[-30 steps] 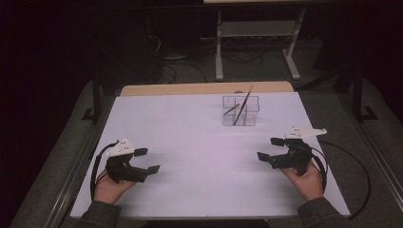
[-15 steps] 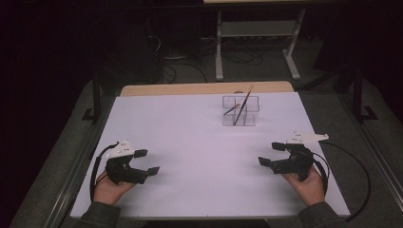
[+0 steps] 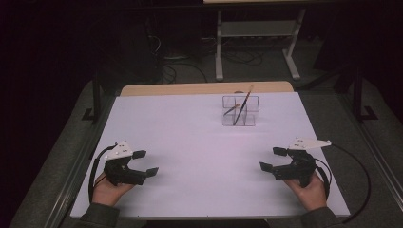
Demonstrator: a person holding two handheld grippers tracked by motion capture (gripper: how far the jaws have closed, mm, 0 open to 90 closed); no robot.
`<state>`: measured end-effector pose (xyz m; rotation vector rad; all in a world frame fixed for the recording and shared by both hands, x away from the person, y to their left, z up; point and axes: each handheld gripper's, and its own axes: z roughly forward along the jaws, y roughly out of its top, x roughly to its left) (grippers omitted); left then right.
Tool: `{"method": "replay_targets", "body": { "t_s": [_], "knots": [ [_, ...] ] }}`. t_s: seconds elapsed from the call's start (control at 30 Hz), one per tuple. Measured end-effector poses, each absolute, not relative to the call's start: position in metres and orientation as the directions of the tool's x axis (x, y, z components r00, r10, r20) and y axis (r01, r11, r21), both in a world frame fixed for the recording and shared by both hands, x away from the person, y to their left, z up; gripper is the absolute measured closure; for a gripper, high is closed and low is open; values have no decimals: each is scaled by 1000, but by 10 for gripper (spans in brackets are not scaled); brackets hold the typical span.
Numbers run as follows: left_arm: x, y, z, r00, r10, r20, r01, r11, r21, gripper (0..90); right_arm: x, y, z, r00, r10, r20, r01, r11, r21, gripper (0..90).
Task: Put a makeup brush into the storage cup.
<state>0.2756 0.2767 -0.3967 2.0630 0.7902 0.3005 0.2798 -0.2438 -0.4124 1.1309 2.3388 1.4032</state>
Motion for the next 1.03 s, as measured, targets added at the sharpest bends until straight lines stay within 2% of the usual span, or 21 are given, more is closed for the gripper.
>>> {"method": "replay_targets", "body": {
  "t_s": [0.7,1.03],
  "knots": [
    [274,276,-399,781,620,-76,415,-425,804,179,268,-252,-421,-681,695,229,522,242,818,151],
    [276,274,-404,782,615,-101,434,-421,796,179,266,-249,-420,-686,694,218,512,247,823,151]
  ]
}}
